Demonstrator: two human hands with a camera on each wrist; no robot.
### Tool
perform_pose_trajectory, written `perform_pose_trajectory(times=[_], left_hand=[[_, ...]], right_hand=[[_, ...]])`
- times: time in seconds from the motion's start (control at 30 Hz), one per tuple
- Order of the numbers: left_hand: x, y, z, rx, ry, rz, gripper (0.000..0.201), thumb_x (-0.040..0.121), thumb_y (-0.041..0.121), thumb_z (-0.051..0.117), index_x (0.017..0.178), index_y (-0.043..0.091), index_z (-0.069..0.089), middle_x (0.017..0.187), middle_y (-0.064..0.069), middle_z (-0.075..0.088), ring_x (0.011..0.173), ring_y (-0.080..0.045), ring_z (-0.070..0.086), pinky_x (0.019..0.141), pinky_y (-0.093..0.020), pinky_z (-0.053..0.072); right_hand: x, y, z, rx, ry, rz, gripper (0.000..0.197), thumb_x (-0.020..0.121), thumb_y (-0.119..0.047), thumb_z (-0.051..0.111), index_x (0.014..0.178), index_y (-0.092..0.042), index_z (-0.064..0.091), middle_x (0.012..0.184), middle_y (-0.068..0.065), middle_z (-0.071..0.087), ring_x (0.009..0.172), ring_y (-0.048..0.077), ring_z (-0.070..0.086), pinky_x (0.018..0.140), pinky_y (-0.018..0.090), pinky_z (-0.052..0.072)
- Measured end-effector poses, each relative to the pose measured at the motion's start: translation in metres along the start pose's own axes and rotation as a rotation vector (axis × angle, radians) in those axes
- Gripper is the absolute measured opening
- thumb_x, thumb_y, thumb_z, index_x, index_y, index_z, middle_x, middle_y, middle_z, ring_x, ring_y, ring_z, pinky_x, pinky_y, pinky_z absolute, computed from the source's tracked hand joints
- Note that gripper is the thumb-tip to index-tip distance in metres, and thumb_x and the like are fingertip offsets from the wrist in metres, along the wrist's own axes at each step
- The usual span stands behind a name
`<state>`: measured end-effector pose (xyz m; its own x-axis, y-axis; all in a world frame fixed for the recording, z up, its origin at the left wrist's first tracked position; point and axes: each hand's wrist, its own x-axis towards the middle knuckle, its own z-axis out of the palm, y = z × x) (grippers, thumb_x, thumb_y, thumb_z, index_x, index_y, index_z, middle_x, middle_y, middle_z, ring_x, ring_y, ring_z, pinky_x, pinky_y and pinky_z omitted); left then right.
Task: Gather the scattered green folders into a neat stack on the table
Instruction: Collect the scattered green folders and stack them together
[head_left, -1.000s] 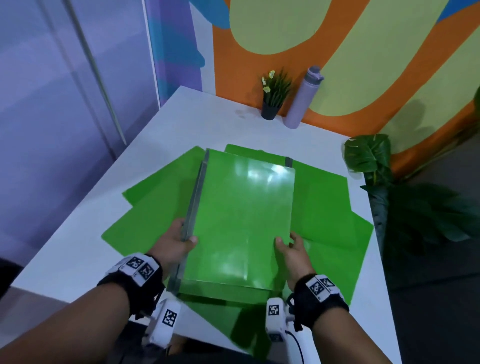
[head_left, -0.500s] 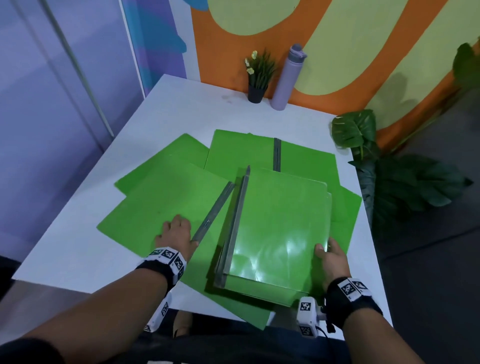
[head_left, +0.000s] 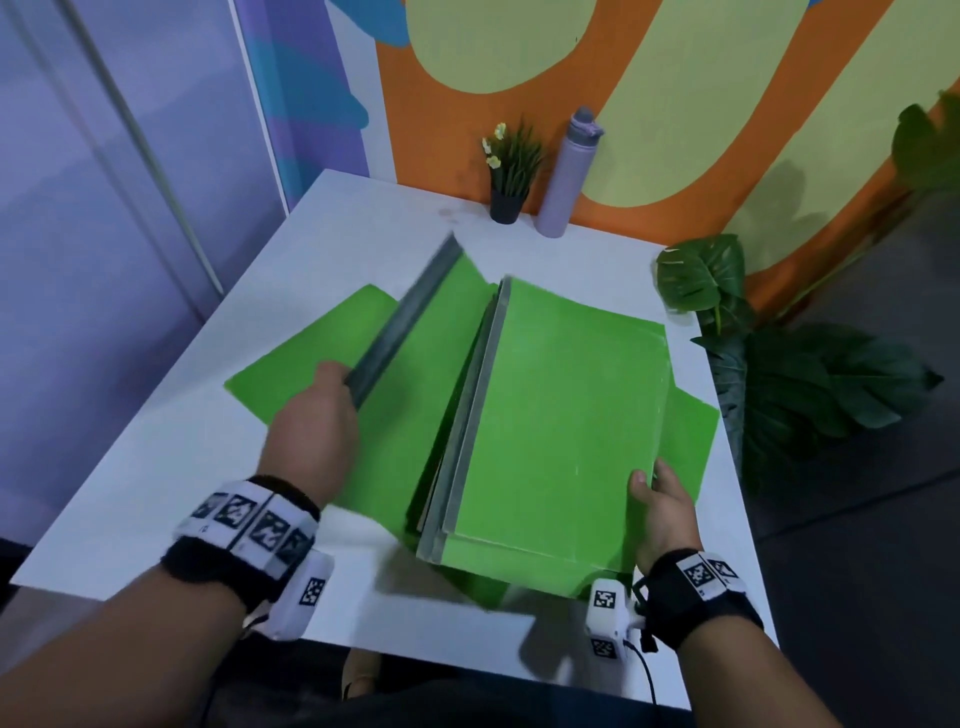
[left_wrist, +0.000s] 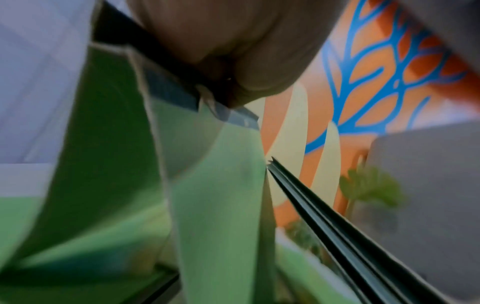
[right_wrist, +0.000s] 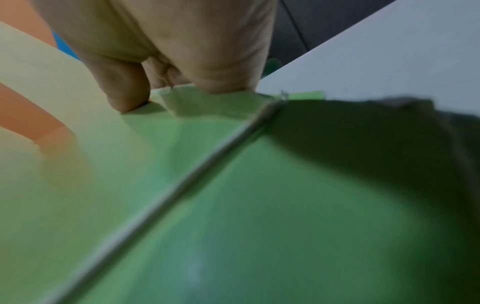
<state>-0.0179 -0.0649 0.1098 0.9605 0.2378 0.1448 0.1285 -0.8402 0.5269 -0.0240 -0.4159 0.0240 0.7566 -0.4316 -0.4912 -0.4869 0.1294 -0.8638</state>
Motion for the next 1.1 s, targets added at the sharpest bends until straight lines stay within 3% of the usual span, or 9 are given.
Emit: perform_pose_trajectory(times=[0.1, 0.27, 0.37, 0.43, 0.63, 0.73, 0.9, 1.0, 1.1], left_hand=[[0.005, 0.013, -0.037, -0.302, 0.137, -0.008, 0.019, 0.098, 0.012, 0.04, 0.113, 0.006, 0.05, 0.077, -0.009, 0.055, 0.061, -0.024, 0.044, 0.06, -0.033, 0.027], [0.006, -0.019, -0.004, -0.831, -0.069, -0.357, 0.022, 0.091, 0.021, 0.044, 0.103, 0.028, 0.06, 0.093, -0.017, 0.065, 0.079, -0.027, 0.055, 0.072, -0.045, 0.046], [-0.012, -0.035, 0.024, -0.77, -0.313, -0.496, 0.039, 0.093, 0.046, 0.047, 0.128, 0.028, 0.048, 0.126, -0.002, 0.054, 0.107, -0.021, 0.05, 0.097, -0.052, 0.042], [-0.025, -0.047, 0.04, -0.67, -0.398, -0.519, 0.057, 0.092, 0.035, 0.057, 0.141, 0.018, 0.035, 0.132, -0.005, 0.052, 0.114, -0.026, 0.052, 0.105, -0.052, 0.04], [-0.036, -0.091, 0.063, -0.669, -0.313, -0.69, 0.047, 0.091, 0.008, 0.058, 0.134, 0.011, 0.039, 0.112, -0.016, 0.058, 0.093, -0.032, 0.057, 0.089, -0.05, 0.049], [-0.034, -0.102, 0.061, -0.696, -0.284, -0.713, 0.045, 0.092, 0.005, 0.055, 0.134, 0.012, 0.039, 0.105, -0.011, 0.056, 0.088, -0.028, 0.053, 0.084, -0.045, 0.047], [-0.033, -0.114, 0.06, -0.705, -0.296, -0.725, 0.045, 0.092, 0.005, 0.054, 0.134, 0.015, 0.04, 0.099, -0.007, 0.053, 0.085, -0.026, 0.051, 0.082, -0.044, 0.045], [-0.031, -0.115, 0.06, -0.735, -0.284, -0.714, 0.043, 0.093, 0.005, 0.054, 0.132, 0.016, 0.042, 0.099, -0.008, 0.054, 0.083, -0.025, 0.051, 0.075, -0.04, 0.044], [-0.027, -0.115, 0.06, -0.774, -0.268, -0.699, 0.042, 0.093, 0.005, 0.054, 0.132, 0.015, 0.042, 0.103, -0.01, 0.055, 0.086, -0.026, 0.052, 0.076, -0.039, 0.044]], right_hand=[[-0.001, -0.019, 0.021, 0.087, -0.072, -0.032, 0.061, 0.095, -0.005, 0.049, 0.15, -0.02, 0.025, 0.159, -0.001, 0.022, 0.144, 0.023, 0.022, 0.114, 0.052, 0.014], [-0.004, -0.027, 0.066, 0.059, -0.198, -0.075, 0.064, 0.094, -0.003, 0.049, 0.15, -0.017, 0.022, 0.159, 0.005, 0.02, 0.144, 0.024, 0.023, 0.115, 0.048, 0.02], [-0.006, -0.014, 0.091, -0.13, -0.231, -0.123, 0.058, 0.096, -0.01, 0.051, 0.149, -0.015, 0.027, 0.155, 0.004, 0.03, 0.141, 0.023, 0.032, 0.114, 0.041, 0.028], [-0.004, 0.001, 0.105, -0.303, -0.278, -0.142, 0.051, 0.097, -0.018, 0.05, 0.146, -0.015, 0.035, 0.15, 0.003, 0.04, 0.137, 0.023, 0.038, 0.112, 0.04, 0.032], [0.042, 0.018, 0.108, -1.021, -0.161, -0.394, 0.039, 0.093, -0.028, 0.055, 0.13, -0.015, 0.056, 0.13, 0.014, 0.049, 0.123, 0.032, 0.046, 0.109, 0.043, 0.038], [0.064, 0.017, 0.101, -1.233, -0.053, -0.51, 0.061, 0.084, -0.016, 0.063, 0.141, -0.019, 0.04, 0.142, 0.016, 0.041, 0.131, 0.035, 0.038, 0.11, 0.046, 0.035], [0.083, 0.008, 0.113, -1.461, -0.134, -0.499, 0.088, 0.086, 0.001, 0.051, 0.15, -0.038, 0.003, 0.158, 0.019, 0.007, 0.144, 0.042, 0.013, 0.115, 0.054, 0.015], [0.087, 0.004, 0.117, -1.524, -0.181, -0.478, 0.089, 0.087, 0.005, 0.044, 0.146, -0.046, 0.002, 0.158, 0.019, 0.009, 0.141, 0.044, 0.021, 0.106, 0.059, 0.037], [0.084, -0.007, 0.113, -1.561, -0.167, -0.518, 0.093, 0.083, 0.012, 0.039, 0.148, -0.045, 0.005, 0.158, 0.013, 0.017, 0.132, 0.037, 0.042, 0.077, 0.048, 0.059]])
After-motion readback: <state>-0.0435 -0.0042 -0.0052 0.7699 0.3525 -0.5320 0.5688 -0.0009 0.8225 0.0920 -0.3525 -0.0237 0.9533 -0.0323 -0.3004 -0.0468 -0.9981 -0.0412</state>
